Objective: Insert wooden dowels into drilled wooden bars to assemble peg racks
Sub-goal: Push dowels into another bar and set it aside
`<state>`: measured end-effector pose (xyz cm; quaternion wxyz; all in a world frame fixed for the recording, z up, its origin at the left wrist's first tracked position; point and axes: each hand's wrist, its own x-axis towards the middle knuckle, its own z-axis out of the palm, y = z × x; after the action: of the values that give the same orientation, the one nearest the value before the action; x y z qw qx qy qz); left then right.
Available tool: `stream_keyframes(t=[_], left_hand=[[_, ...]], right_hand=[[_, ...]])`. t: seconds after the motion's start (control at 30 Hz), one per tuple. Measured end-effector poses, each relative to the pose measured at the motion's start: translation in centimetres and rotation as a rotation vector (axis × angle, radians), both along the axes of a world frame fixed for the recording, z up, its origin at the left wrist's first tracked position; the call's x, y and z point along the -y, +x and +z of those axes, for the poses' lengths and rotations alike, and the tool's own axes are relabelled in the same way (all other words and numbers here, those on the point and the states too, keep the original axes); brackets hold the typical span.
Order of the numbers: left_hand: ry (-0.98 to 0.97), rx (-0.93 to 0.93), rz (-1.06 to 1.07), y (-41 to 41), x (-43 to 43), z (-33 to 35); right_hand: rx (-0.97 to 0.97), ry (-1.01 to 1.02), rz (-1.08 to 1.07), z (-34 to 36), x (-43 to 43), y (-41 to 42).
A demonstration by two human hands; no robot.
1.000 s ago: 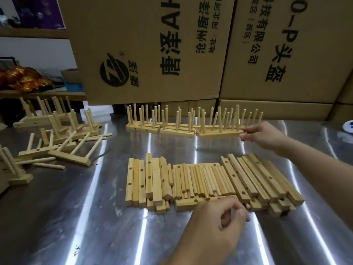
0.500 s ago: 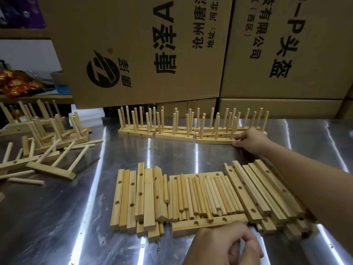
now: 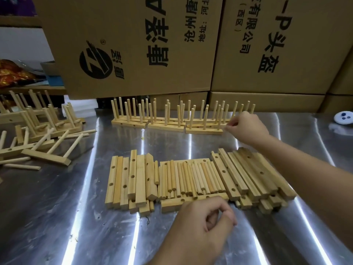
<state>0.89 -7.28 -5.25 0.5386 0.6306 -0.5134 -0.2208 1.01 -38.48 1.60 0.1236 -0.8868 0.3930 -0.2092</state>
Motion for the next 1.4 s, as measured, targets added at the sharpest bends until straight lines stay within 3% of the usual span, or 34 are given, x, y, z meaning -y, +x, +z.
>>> stream_keyframes(t=[0.13, 0.37, 0.67, 0.8, 0.9, 1.07, 1.17, 1.27, 1.4], left_hand=[[-0.022, -0.027, 0.011, -0.3, -0.3, 0.6], [-0.186, -0.066, 0.170, -0.7, -0.6, 1.2], [-0.328, 0.229, 0.509, 3.0, -2.3, 2.0], [-0.262, 0.435, 0.787, 7.1, -3.9, 2.6], [-0.063, 0.478, 0.980, 9.8, -4.7, 2.0], [0.200, 0.394, 1.002, 10.3, -4.1, 1.1], [0.199, 0.433, 1.000, 10.2, -4.0, 1.1], [0.186, 0.474, 1.005, 10.2, -3.9, 1.0], [0.124, 0.422, 1.013, 10.2, -3.8, 0.9]], right_hand=[[0.214, -0.028, 0.132, 0.6, -5.9, -4.3], [0.302, -0.273, 0.271, -4.5, -18.4, -10.6], [0.208, -0.481, 0.403, -6.7, -22.8, -15.2], [0.275, -0.496, 0.432, -7.2, -24.2, -18.3], [0.278, -0.443, 0.435, -6.5, -23.8, -18.7], [0.300, -0.294, 0.279, -3.4, -18.5, -14.5], [0.296, -0.366, 0.085, -2.1, -14.1, -12.2], [0.243, -0.218, -0.117, -3.0, -11.5, -12.5], [0.128, -0.141, -0.166, -5.0, -10.7, -13.7]])
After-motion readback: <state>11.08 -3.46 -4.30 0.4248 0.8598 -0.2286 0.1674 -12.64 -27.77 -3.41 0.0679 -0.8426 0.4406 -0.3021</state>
